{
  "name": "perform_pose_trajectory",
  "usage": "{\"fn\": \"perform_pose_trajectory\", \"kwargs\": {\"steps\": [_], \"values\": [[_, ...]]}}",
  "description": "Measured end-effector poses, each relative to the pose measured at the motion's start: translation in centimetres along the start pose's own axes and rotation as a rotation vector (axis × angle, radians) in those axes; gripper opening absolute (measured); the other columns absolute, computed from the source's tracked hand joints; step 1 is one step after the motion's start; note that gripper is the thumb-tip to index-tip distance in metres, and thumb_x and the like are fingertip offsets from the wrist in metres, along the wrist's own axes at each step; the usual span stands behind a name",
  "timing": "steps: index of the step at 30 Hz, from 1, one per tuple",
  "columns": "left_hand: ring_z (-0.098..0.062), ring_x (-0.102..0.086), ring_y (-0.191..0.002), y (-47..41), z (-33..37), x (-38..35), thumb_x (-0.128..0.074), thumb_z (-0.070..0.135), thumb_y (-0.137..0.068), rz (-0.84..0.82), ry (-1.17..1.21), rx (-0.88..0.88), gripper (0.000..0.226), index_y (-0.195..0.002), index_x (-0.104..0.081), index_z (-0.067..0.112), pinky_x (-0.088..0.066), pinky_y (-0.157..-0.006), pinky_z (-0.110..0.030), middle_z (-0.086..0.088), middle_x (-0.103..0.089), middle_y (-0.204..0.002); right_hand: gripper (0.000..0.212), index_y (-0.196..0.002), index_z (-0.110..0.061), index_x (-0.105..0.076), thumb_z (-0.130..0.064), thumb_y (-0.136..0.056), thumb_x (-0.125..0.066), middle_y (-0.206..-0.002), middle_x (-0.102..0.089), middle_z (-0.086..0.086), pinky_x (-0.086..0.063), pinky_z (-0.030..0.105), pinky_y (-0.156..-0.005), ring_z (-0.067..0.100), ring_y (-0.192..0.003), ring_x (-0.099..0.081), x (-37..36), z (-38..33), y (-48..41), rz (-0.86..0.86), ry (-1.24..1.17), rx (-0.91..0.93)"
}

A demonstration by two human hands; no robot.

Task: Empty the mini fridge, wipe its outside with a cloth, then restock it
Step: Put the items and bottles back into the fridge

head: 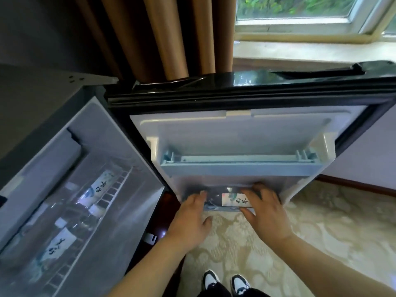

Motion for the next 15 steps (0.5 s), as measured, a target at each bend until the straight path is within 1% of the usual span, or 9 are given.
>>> {"fn": "perform_pose_trajectory", "kwargs": {"steps": [3, 6, 10, 12, 15], "values": [[-0.017, -0.035, -0.142, -0.4, -0.6, -0.1, -0.057, 0.043, -0.094, -0.008, -0.015, -0.029, 0.074, -0.157, -0.023, 0.026, -0.038, -0.115, -0.037, 0.003, -0.035, -0.153, 0.050, -0.115, -0.019, -0.072, -0.028, -0.069, -0.091, -0.112, -0.062, 0.009, -0.055, 0.045, -0.088, 0.029, -0.103, -0.055, 0.1, -0.1, 0.1, -0.007, 0.032, -0.028], [-0.018, -0.037, -0.141, -0.7, -0.8, -0.1, -0.058, 0.043, -0.094, 0.011, -0.047, -0.055, 0.074, -0.157, -0.023, 0.027, -0.041, -0.114, -0.038, 0.002, -0.036, -0.153, 0.044, -0.115, -0.021, -0.073, -0.031, -0.075, -0.087, -0.109, -0.064, 0.006, -0.054, 0.045, -0.088, 0.030, -0.102, -0.056, 0.5, -0.4, 0.1, -0.007, 0.081, -0.031], [-0.019, -0.036, -0.142, -0.3, -0.6, -0.2, -0.060, 0.044, -0.093, 0.008, -0.066, -0.060, 0.080, -0.158, -0.016, 0.030, -0.041, -0.114, -0.038, 0.003, -0.033, -0.154, 0.041, -0.115, -0.024, -0.075, -0.034, -0.076, -0.085, -0.109, -0.068, 0.002, -0.055, 0.043, -0.083, 0.031, -0.102, -0.062, 1.4, -0.9, 0.3, 0.003, 0.123, -0.043], [-0.019, -0.036, -0.141, -0.1, -0.4, 0.0, -0.060, 0.044, -0.093, -0.005, -0.074, -0.058, 0.083, -0.159, -0.012, 0.031, -0.041, -0.113, -0.038, 0.003, -0.033, -0.154, 0.040, -0.113, -0.023, -0.075, -0.034, -0.076, -0.085, -0.109, -0.069, 0.002, -0.056, 0.043, -0.082, 0.031, -0.101, -0.063, 1.7, -0.9, 0.4, 0.002, 0.118, -0.050], [-0.019, -0.032, -0.143, 0.4, 0.0, 0.2, -0.059, 0.046, -0.094, -0.005, -0.087, -0.035, 0.084, -0.160, -0.011, 0.029, -0.037, -0.116, -0.037, 0.004, -0.028, -0.156, 0.037, -0.110, -0.021, -0.075, -0.031, -0.076, -0.085, -0.109, -0.067, 0.004, -0.057, 0.044, -0.085, 0.030, -0.101, -0.062, 2.0, -0.3, 0.3, -0.008, 0.050, -0.072]]}}
Point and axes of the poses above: each hand's wrist, its own y-axis away from the middle knuckle, its own x-axis out of the back of the hand, z = x × y, the point moved 2 cm from there along -y, towards the middle knuckle
